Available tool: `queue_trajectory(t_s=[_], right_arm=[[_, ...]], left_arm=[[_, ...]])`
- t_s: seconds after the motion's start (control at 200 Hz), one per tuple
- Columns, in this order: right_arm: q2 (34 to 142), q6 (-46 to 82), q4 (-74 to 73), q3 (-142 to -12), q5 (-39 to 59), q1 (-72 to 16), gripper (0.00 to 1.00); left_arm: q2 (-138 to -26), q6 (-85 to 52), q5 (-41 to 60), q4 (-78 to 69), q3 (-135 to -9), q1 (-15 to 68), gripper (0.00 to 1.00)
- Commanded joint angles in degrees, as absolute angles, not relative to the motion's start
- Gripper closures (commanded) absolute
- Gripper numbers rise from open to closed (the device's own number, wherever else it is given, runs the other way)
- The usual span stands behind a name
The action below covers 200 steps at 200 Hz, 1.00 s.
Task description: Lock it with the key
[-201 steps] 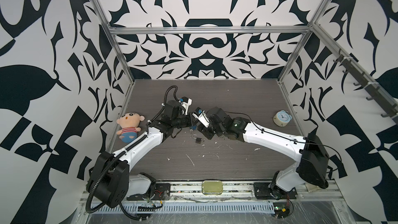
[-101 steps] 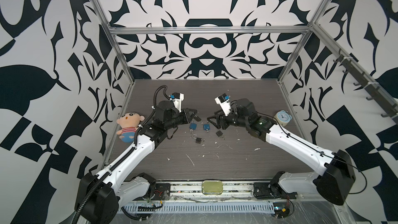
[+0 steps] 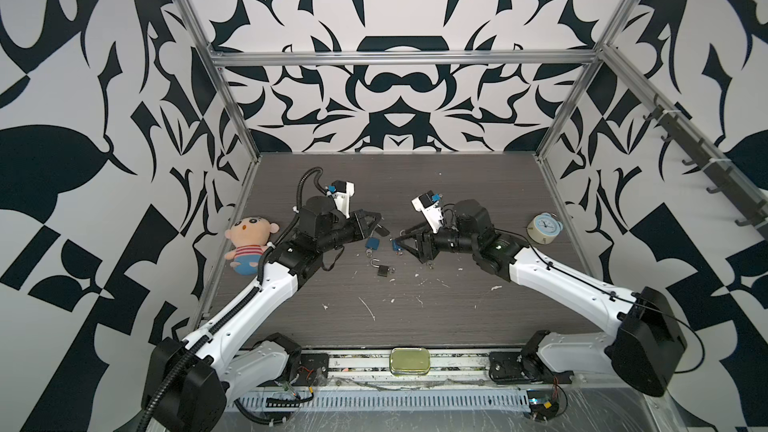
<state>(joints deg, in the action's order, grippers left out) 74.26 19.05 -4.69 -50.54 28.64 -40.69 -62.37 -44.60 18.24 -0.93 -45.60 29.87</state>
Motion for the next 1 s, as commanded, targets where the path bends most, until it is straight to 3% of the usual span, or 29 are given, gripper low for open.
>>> queue_trajectory(t_s=[0.0,0.755,0.995], right_arm=[[74.90,17.19,-8.59,-52.18,27.10,-41.90,0.42],[77.91,16.24,-12.96,-54.56,25.69,-43.77,0.66],[78.61,16.26,-12.92,-54.95,25.74,-44.30,0.69]], left_arm=[[-61.26,-46.24,18.75,-1.14,-46.38,30.79,1.00],[-60.72,-48.24,18.56,-1.32,-47.81,33.40,1.00],[-60.45,-48.41,18.50,-1.67,-48.00,33.63,1.00]])
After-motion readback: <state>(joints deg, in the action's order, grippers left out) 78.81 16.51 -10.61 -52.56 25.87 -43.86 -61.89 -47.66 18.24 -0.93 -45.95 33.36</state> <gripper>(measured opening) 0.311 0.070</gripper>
